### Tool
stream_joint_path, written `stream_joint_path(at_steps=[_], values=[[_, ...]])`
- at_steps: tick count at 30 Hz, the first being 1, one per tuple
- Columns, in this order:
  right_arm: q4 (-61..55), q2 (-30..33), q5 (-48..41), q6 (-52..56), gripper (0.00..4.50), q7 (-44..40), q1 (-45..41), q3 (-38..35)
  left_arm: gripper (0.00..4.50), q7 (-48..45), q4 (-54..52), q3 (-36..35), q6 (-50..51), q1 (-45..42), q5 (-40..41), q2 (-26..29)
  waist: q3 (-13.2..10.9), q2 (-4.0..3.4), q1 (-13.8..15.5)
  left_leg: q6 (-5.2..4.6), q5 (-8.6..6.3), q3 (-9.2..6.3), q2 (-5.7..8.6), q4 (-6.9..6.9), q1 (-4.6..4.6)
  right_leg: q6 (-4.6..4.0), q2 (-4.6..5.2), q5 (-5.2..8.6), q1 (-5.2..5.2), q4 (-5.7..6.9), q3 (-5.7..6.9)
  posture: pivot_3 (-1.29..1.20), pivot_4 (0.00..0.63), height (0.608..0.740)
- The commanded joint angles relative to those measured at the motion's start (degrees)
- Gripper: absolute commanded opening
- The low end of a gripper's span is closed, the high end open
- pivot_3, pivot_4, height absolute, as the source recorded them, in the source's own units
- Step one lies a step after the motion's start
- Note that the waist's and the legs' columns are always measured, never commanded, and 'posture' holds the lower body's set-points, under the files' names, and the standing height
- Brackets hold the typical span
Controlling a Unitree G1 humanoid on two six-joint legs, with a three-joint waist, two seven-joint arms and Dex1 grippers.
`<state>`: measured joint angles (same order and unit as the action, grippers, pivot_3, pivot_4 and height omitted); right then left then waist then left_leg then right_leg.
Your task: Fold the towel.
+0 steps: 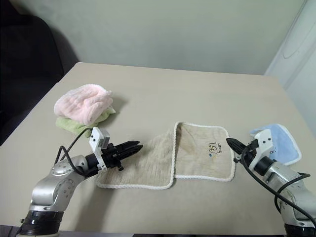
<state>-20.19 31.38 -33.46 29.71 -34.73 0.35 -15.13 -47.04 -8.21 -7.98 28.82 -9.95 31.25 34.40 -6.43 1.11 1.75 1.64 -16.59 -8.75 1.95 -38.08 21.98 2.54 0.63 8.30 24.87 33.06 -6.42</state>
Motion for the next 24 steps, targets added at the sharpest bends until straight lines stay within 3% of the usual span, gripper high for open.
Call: stream_joint_path(at_steps=[1, 8, 15, 24], values=[[-1.75, -0.64, 0.36, -1.88, 0.04, 0.96, 0.09, -1.14, 1.26, 0.30, -0.35, -0.23, -0.12, -1.94, -0.34, 0.19, 0.00, 0.00, -0.01, 0.00, 0.00, 0.00, 0.00, 0.00, 0.00, 0.00, 0.00, 0.00, 0.00, 0.00, -0.01, 0.00, 0.150, 0.740], [-2.93, -2.32, 1.20, -3.27, 0.04, 2.10, 1.55, -0.60, 1.26, -1.16, 1.68, 0.45, -0.31, -4.08, -1.22, 1.08, 0.01, 0.02, -0.17, 0.03, -0.10, 0.00, -0.01, 0.03, -0.04, -0.44, -0.01, -0.28, 0.03, 0.00, 0.02, 0.00, 0.150, 0.740], [-2.84, -3.16, 2.02, -4.40, 0.04, 3.15, 1.25, -0.05, 1.26, -3.70, 2.74, 2.47, -1.82, -6.45, -3.14, 1.89, 0.02, 0.02, -0.11, -0.02, -0.05, -0.01, 0.00, 0.00, -0.03, -0.34, 0.00, -0.21, 0.00, 0.00, 0.01, 0.00, 0.150, 0.740], [2.28, -2.85, 2.52, -5.26, 0.04, 0.61, -2.85, 1.74, 1.26, -3.83, -2.53, 3.24, -2.91, -2.42, -4.99, 2.73, 0.02, 0.02, -0.28, 0.02, -0.08, 0.00, -0.01, 0.02, -0.02, -0.33, -0.01, -0.21, 0.05, 0.00, 0.01, 0.00, 0.150, 0.740]])
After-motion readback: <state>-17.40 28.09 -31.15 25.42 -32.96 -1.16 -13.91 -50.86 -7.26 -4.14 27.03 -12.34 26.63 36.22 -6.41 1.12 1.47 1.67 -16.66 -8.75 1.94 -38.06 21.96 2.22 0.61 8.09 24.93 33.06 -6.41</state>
